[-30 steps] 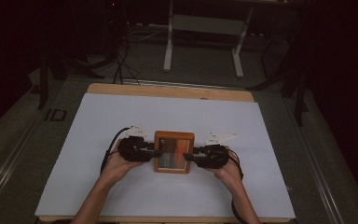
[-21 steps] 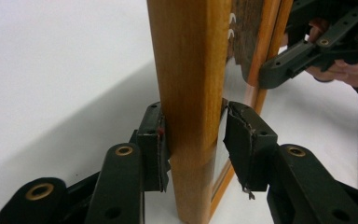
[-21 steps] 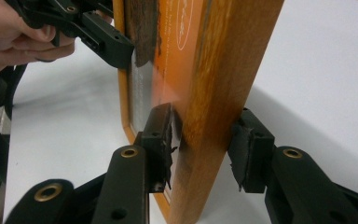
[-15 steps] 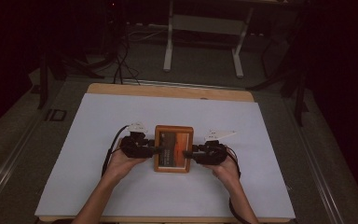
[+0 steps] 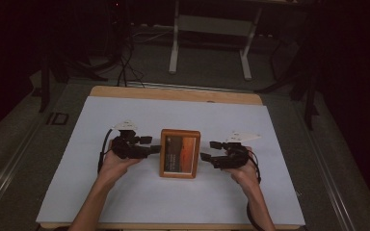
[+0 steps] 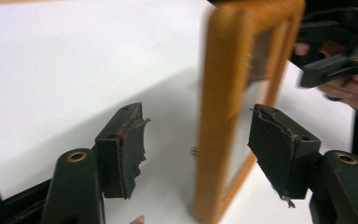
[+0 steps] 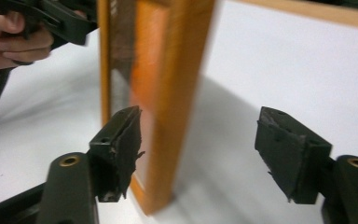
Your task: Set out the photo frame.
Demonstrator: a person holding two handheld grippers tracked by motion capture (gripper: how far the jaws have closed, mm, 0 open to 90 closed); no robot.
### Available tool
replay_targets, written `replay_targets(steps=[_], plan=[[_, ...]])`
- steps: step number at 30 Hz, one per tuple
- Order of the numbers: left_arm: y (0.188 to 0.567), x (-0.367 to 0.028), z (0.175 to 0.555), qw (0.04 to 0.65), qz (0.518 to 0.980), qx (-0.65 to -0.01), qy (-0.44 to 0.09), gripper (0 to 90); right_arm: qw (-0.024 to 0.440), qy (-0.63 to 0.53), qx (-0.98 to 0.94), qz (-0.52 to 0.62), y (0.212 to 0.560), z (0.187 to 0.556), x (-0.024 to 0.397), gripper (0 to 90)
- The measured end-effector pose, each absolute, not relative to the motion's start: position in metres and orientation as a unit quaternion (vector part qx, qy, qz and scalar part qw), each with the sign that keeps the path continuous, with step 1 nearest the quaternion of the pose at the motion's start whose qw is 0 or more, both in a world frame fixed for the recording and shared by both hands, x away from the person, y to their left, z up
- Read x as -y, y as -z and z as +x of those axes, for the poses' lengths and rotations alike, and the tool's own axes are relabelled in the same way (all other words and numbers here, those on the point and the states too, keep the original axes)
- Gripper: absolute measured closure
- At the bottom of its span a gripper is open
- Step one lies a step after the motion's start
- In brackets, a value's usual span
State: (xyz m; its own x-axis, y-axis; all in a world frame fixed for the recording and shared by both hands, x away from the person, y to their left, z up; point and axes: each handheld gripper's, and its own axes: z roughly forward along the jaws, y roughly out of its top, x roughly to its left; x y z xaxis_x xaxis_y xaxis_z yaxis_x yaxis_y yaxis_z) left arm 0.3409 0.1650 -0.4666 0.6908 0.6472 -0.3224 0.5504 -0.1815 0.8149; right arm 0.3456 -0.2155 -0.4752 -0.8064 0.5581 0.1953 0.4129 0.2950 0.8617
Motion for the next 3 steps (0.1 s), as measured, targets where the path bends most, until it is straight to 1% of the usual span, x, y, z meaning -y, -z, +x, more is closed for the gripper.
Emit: replay_targets(steps=[1,3], plan=[[0.466,-0.169,0.341,0.503,0.765,-0.398,-0.058,35.2,0.081,-0.508,-0.799,0.311,0.473,0.345,0.223,28.9],[0.466,-0.179,0.341,0.486,0.759,-0.422,-0.096,34.0,0.102,-0.497,-0.796,0.329,0.471,0.345,0.235,27.7]])
